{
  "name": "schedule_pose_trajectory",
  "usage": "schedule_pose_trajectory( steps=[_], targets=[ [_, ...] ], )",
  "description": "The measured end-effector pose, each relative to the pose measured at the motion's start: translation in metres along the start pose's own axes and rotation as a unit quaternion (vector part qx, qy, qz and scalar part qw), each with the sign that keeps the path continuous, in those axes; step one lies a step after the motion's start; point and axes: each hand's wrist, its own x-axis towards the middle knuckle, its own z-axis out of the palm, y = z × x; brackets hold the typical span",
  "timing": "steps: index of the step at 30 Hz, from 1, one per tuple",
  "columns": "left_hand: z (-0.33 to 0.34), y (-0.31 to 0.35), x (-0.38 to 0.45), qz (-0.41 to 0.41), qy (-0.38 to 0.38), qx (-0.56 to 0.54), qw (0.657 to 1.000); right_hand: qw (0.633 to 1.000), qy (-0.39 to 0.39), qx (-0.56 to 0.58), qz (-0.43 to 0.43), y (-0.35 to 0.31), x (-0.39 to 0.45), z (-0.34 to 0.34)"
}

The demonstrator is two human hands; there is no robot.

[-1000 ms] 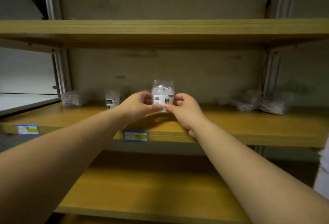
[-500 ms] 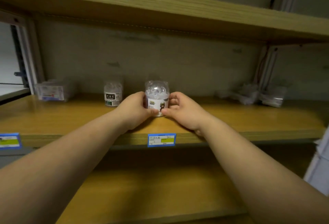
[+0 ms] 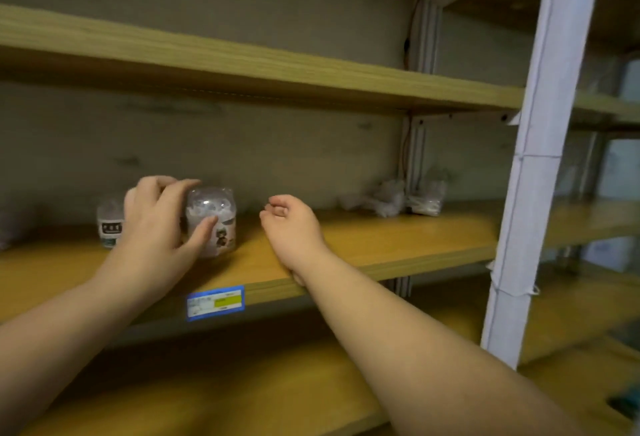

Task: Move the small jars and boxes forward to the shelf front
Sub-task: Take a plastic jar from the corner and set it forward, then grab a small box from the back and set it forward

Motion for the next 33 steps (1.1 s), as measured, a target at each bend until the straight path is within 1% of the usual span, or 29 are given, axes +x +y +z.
schedule_pose_trajectory(
  steps=[2, 4, 6, 9, 11, 13, 15, 17, 21, 23, 25, 27, 29, 33],
  targets=[
    [0.007, 0.017, -0.005, 0.071, -0.006, 0.021, 0.997, 1.0, 0.009, 0.026, 0.006, 0.006, 0.002, -0.03],
    [0.026, 0.045, -0.002, 0.076, -0.043, -0.011, 0.996, 1.0, 0.013, 0.004, 0.0, 0.019, 0.005, -0.072],
    [0.059, 0.081, 0.004, 0.047, -0.075, -0.048, 0.995, 0.999, 0.028, -0.036, -0.008, 0.035, 0.016, -0.12],
    [0.118, 0.14, 0.021, -0.034, -0.137, -0.079, 0.987, 0.995, 0.053, -0.089, 0.0, 0.059, 0.044, -0.189],
    [0.155, 0.179, 0.038, -0.084, -0.163, -0.087, 0.979, 0.993, 0.045, -0.109, 0.002, 0.072, 0.062, -0.222],
    [0.189, 0.213, 0.053, -0.122, -0.172, -0.083, 0.974, 0.993, 0.018, -0.117, 0.024, 0.089, 0.071, -0.243],
    [0.218, 0.233, 0.065, -0.144, -0.171, -0.078, 0.972, 0.996, 0.018, -0.074, 0.049, 0.101, 0.075, -0.254],
    [0.235, 0.239, 0.069, -0.149, -0.175, -0.048, 0.972, 0.997, 0.032, -0.035, 0.056, 0.11, 0.081, -0.256],
    [0.232, 0.232, 0.069, -0.189, -0.145, -0.038, 0.97, 0.996, 0.009, -0.013, 0.083, 0.113, 0.088, -0.253],
    [0.23, 0.232, 0.066, -0.184, -0.145, -0.027, 0.972, 0.996, 0.0, -0.007, 0.091, 0.112, 0.086, -0.254],
    [0.231, 0.234, 0.064, -0.175, -0.15, -0.015, 0.973, 0.996, 0.006, -0.001, 0.09, 0.108, 0.084, -0.256],
    [0.23, 0.237, 0.061, -0.174, -0.157, -0.004, 0.972, 0.995, -0.006, -0.017, 0.097, 0.107, 0.083, -0.256],
    [0.226, 0.24, 0.059, -0.19, -0.155, -0.01, 0.969, 0.993, -0.034, -0.036, 0.109, 0.103, 0.082, -0.258],
    [0.228, 0.247, 0.064, -0.214, -0.174, -0.005, 0.961, 0.978, -0.098, -0.146, 0.112, 0.095, 0.096, -0.265]
  ],
)
